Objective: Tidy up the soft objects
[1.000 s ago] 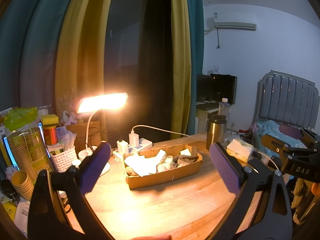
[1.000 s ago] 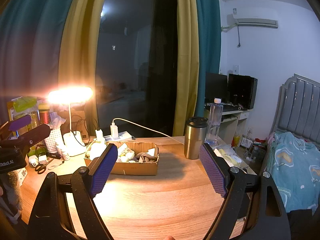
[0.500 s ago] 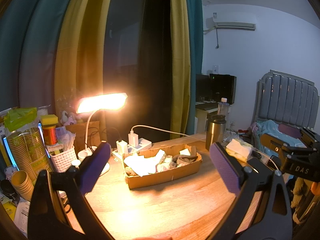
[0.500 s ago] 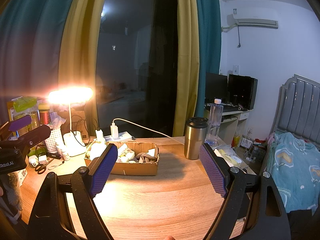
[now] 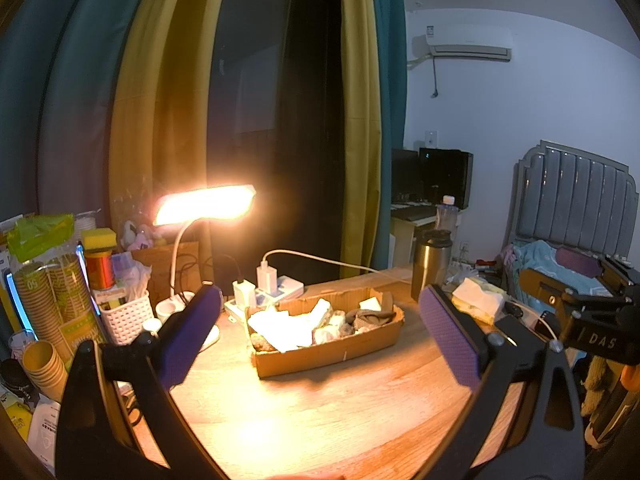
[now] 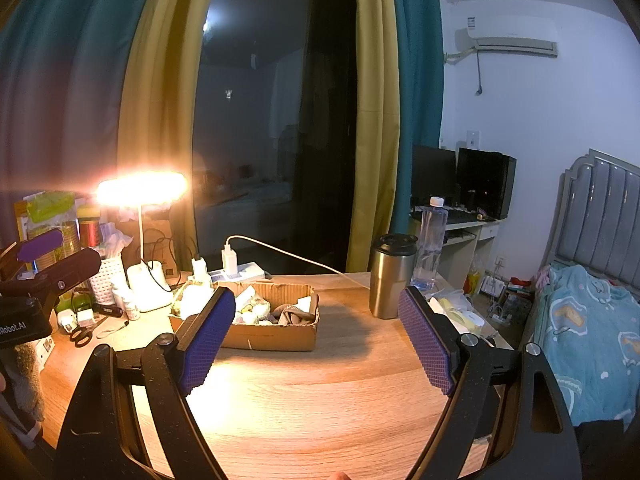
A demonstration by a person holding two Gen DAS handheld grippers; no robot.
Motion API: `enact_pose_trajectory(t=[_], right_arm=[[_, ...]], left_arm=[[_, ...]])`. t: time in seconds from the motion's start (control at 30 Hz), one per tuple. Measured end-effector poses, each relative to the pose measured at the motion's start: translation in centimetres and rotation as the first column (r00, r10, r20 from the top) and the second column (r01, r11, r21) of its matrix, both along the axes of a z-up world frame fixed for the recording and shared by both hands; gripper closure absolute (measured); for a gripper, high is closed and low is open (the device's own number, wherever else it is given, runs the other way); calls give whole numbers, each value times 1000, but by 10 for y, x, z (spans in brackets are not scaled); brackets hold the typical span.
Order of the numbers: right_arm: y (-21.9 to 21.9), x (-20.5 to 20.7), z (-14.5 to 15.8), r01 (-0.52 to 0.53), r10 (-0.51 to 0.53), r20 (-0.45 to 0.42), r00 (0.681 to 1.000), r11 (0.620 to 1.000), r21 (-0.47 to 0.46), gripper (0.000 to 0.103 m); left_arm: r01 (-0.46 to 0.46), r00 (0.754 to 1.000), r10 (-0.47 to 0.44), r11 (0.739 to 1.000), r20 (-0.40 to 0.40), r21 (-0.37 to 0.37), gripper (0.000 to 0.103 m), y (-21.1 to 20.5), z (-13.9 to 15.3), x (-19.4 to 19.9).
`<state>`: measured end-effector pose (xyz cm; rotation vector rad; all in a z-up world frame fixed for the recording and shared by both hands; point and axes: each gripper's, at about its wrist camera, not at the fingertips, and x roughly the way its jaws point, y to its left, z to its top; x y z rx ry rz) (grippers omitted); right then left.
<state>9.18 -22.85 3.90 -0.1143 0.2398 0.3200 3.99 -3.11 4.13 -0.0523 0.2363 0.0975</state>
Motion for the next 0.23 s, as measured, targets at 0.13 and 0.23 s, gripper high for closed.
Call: enact_pose_trajectory(t=[0.13, 0.23], right_arm=[[0, 0, 0, 0, 0, -1, 1000, 1000, -1, 17], [2, 3, -3, -2, 2, -5, 1000, 1000, -10, 17]], left_arm=[[8, 1000, -8, 1000, 2, 6, 3, -1, -1, 1], [6, 1000, -6, 1000, -8, -2, 3, 0, -3, 7]])
